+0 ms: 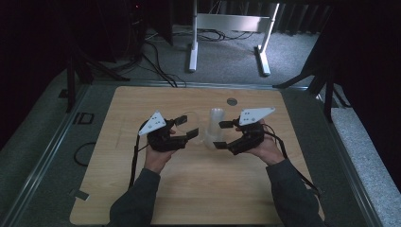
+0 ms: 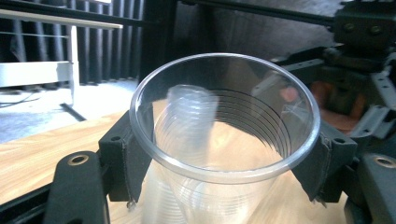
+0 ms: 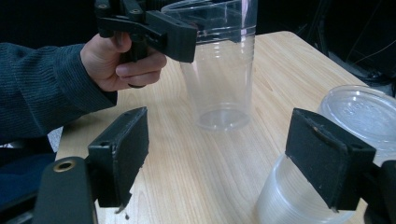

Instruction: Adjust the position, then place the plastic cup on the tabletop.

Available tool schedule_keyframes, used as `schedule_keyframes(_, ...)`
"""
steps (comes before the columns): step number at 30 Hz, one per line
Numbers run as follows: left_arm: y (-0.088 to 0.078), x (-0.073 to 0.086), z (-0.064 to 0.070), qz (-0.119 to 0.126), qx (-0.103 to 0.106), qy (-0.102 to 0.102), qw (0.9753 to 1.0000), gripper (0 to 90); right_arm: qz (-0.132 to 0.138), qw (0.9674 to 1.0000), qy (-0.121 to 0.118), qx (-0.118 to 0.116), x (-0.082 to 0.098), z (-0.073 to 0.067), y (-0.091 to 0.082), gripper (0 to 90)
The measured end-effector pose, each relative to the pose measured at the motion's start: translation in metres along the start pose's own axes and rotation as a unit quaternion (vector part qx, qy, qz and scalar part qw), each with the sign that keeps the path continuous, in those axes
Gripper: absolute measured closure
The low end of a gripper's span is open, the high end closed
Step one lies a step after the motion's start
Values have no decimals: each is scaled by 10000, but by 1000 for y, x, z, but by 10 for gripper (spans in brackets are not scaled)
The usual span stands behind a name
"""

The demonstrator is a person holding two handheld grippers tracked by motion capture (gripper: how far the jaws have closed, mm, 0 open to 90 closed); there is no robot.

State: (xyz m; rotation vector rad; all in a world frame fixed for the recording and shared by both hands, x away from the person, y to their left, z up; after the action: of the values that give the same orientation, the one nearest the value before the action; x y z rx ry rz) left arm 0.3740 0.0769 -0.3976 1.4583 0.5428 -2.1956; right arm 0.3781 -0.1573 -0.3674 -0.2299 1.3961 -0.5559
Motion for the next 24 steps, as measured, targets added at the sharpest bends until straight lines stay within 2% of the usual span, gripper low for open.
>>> schedule_keyframes(1, 0, 0, 0, 0, 0, 0, 10000, 285, 0, 10000, 0, 0, 0, 0, 0, 212)
schedule_keyframes(5, -4, 0, -5, 44, -244, 13, 9997, 286, 11, 10000, -3, 13, 0, 0, -1, 212)
schedule_keyframes(10, -8, 1, -10, 79, -439, -16, 9990, 287, 33, 10000, -12, 20, -1, -1, -2, 212)
schedule_keyframes(12, -9, 1, -12, 71, -510, 32, 9987, 288, 39, 10000, -16, 24, -1, -2, -2, 212)
schedule_keyframes(18, -10, 3, -14, 79, -624, 10, 9980, 287, 83, 10000, -3, 30, -2, -1, -3, 212)
schedule_keyframes(24, -14, 3, -21, 53, -826, -47, 9966, 293, 67, 10000, 31, 31, -1, -2, 0, 213)
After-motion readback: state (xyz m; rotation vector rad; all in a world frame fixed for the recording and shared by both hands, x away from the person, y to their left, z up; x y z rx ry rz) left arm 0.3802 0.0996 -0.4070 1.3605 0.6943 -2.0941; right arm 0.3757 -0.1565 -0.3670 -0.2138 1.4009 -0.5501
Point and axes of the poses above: each handheld gripper's, and its own axes: y roughly forward along the jaws, x roughly out of its underside, z roughly to its right, the point moved 4 cm from there along y, roughly forward along the jaws, and after that the axes turned 12 degrees about -y, right-handed, at the moved point
